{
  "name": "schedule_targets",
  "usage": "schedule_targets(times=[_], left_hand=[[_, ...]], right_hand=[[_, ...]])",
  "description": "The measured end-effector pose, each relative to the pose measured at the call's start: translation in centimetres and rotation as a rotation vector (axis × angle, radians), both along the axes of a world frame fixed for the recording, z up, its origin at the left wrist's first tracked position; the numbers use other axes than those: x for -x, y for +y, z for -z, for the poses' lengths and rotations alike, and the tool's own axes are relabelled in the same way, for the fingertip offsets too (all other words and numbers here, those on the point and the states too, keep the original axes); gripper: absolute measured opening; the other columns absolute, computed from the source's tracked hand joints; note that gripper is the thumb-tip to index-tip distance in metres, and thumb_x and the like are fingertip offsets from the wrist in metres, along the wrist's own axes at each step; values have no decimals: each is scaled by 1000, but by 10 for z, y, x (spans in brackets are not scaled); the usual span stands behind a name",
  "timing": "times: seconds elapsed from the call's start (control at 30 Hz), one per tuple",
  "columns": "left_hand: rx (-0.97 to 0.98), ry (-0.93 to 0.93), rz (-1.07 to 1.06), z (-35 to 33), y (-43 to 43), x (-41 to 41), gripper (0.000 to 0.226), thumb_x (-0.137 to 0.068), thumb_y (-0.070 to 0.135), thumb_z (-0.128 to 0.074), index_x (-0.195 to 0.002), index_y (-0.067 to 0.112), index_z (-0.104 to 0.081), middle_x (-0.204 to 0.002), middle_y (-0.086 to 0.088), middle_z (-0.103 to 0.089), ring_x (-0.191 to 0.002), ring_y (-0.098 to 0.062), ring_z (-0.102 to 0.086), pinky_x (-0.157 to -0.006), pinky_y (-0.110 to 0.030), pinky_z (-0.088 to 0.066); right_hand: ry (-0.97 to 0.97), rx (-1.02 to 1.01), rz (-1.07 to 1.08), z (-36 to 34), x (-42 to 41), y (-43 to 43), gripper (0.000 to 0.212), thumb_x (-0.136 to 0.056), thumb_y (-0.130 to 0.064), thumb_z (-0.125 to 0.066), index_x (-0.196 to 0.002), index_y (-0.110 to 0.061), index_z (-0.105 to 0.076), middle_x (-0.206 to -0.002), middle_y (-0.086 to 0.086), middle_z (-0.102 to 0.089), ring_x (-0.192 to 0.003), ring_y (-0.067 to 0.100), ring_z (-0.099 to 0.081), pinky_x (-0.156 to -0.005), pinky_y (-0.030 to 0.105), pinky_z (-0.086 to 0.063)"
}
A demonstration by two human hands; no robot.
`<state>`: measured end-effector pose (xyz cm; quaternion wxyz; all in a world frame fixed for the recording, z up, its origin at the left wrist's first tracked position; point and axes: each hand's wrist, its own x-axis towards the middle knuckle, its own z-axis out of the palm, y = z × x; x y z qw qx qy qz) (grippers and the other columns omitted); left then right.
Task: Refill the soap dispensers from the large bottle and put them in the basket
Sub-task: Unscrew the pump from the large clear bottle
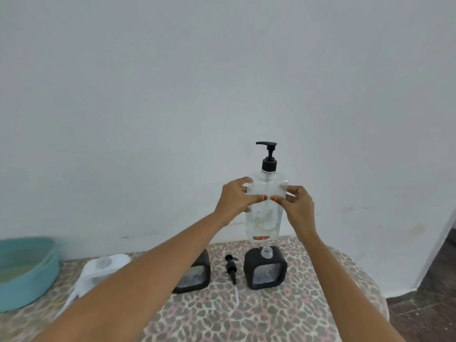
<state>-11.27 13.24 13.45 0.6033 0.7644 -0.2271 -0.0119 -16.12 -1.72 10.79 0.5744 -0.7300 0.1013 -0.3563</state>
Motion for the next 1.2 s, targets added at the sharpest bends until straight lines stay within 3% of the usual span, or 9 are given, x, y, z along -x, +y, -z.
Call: schedule_targets(times=[0.1, 0.27, 0.4, 0.5, 0.67, 0.77, 0.83, 0.93, 1.2], left_hand=[[12, 10, -38, 7, 38, 22, 53, -67, 20, -81, -114, 11, -57, -102, -18, -66, -79, -21, -63, -64, -33, -60], [-42, 27, -103, 27, 96, 55, 58, -67, 20, -81, -118, 11, -56, -106, -15, -65, -90, -26, -66, -66, -35, -60], [-69, 39, -149, 52, 138, 74, 46, -66, 20, -82, -105, 17, -58, -101, -11, -67, -82, -22, -66, -67, -39, -60], [-98, 44, -181, 70, 163, 83, 44, -66, 18, -81, -103, 19, -59, -92, -5, -66, -80, -17, -64, -65, -36, -60], [-109, 64, -183, 101, 194, 92, 46, -68, 15, -80, -109, 16, -60, -95, -5, -69, -73, -11, -61, -58, -28, -57], [-124, 59, -184, 116, 206, 96, 53, -68, 18, -80, -116, 17, -59, -104, 0, -66, -88, -12, -62, -68, -31, -58], [-104, 61, -184, 124, 211, 98, 59, -67, 18, -81, -121, 17, -57, -101, 8, -61, -87, -7, -61, -61, -20, -57], [-60, 51, -178, 132, 216, 102, 62, -64, 15, -82, -119, 25, -55, -95, 17, -56, -78, 13, -54, -56, -2, -46], [-56, 34, -200, 155, 223, 99, 68, -60, 20, -84, -122, 22, -56, -101, 16, -57, -93, 3, -54, -66, 3, -42]], right_hand=[[17, 11, -48, 4, 17, 34, 36, -72, -13, -76, -101, -8, -55, -96, -3, -61, -80, 10, -61, -58, 11, -46], [33, -53, -107, 30, 45, 94, 35, -72, -11, -77, -97, -11, -53, -93, -3, -62, -80, 11, -62, -59, 13, -47], [79, -53, -165, 54, 55, 132, 35, -71, -10, -77, -97, -11, -53, -95, 1, -64, -80, 13, -64, -57, 10, -48], [129, -54, -205, 75, 60, 154, 36, -71, -7, -77, -98, -8, -53, -97, 8, -66, -84, 18, -65, -66, 20, -52], [199, -12, -234, 103, 65, 183, 36, -69, -7, -79, -90, -10, -50, -82, 4, -63, -70, 4, -60, -49, 4, -43], [228, 2, -261, 114, 67, 192, 35, -68, -8, -80, -83, -16, -49, -79, 1, -62, -71, 6, -59, -49, 3, -41], [250, 34, -263, 119, 68, 196, 36, -67, -9, -80, -85, -14, -50, -82, 3, -63, -71, 8, -59, -50, 3, -42], [273, 66, -260, 127, 70, 200, 39, -66, -9, -81, -88, -11, -48, -81, 3, -61, -69, 4, -57, -49, 3, -41], [320, 64, -298, 138, 72, 205, 42, -66, -10, -81, -92, -11, -48, -82, -1, -59, -73, 2, -57, -54, 7, -45]])
